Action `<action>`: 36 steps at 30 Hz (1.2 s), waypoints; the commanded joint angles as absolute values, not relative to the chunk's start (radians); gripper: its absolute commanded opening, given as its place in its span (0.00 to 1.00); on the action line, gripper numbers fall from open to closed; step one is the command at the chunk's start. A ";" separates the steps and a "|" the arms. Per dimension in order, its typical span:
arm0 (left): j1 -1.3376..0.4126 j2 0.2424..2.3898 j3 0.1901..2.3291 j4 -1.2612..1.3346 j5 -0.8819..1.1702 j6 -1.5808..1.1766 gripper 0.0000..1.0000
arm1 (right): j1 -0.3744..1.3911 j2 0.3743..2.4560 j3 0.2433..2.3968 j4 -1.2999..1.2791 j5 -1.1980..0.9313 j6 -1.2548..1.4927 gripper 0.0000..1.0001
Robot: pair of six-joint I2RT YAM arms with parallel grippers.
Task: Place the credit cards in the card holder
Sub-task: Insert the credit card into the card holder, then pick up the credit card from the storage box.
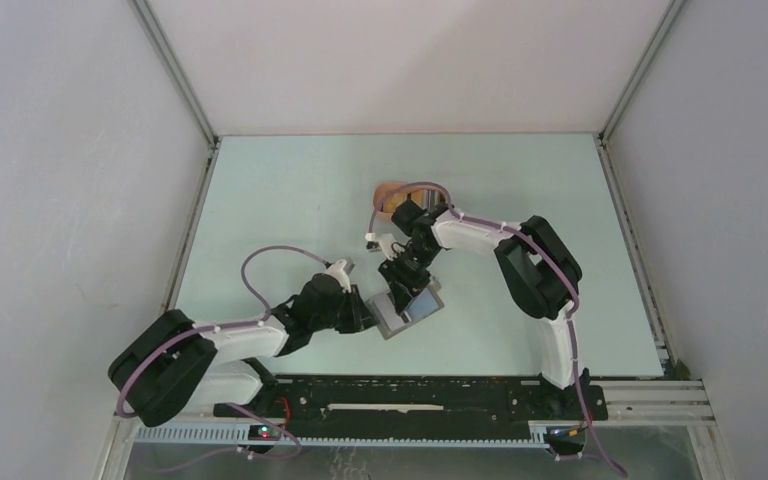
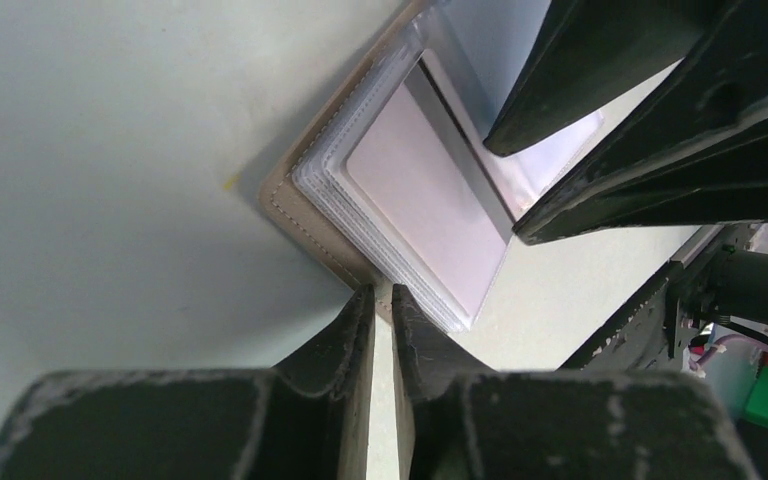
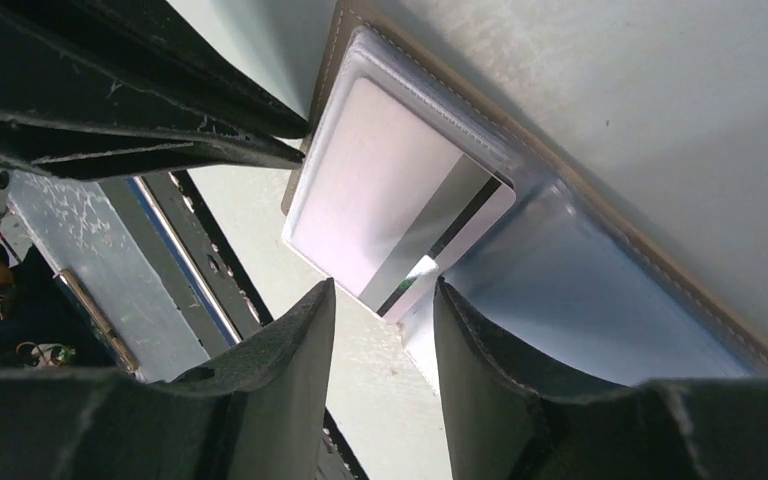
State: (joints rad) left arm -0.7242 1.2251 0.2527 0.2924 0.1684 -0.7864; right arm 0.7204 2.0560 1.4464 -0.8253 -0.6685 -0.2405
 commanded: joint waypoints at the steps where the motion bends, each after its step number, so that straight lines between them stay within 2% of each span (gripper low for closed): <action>1: -0.729 1.269 0.273 0.343 0.180 -0.784 0.16 | 0.757 2.077 1.482 -0.814 -0.658 -0.241 0.49; 9: -0.729 1.280 0.282 0.363 0.183 -0.789 0.15 | 0.787 2.048 1.491 -0.821 -0.648 -0.253 0.48; 15: -0.730 1.226 0.264 0.319 0.164 -0.780 0.15 | 0.728 1.952 1.485 -0.839 -0.658 -0.298 0.48; 25: -0.729 0.894 0.282 0.117 0.096 -0.655 0.19 | 0.574 1.711 1.487 -0.864 -0.742 -0.395 0.48; 28: -0.727 0.807 0.327 0.086 0.052 -0.583 0.28 | 0.513 1.623 1.485 -0.836 -0.737 -0.389 0.48; 32: -0.729 0.766 0.417 0.091 -0.026 -0.460 0.46 | 0.433 1.525 1.487 -0.752 -0.692 -0.348 0.49; 33: -0.729 0.768 0.437 0.098 -0.050 -0.426 0.50 | 0.420 1.508 1.490 -0.727 -0.671 -0.339 0.54; 35: -0.729 0.779 0.469 0.135 -0.092 -0.357 0.60 | 0.386 1.497 1.502 -0.674 -0.666 -0.328 0.72; 36: -0.728 0.791 0.480 0.162 -0.116 -0.321 0.68 | 0.370 1.503 1.506 -0.642 -0.673 -0.305 0.84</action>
State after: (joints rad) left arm -0.7246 0.7834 0.3737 0.0879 0.0021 -0.5079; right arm 0.4099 1.5349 1.4635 -0.7795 -0.6891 -0.3462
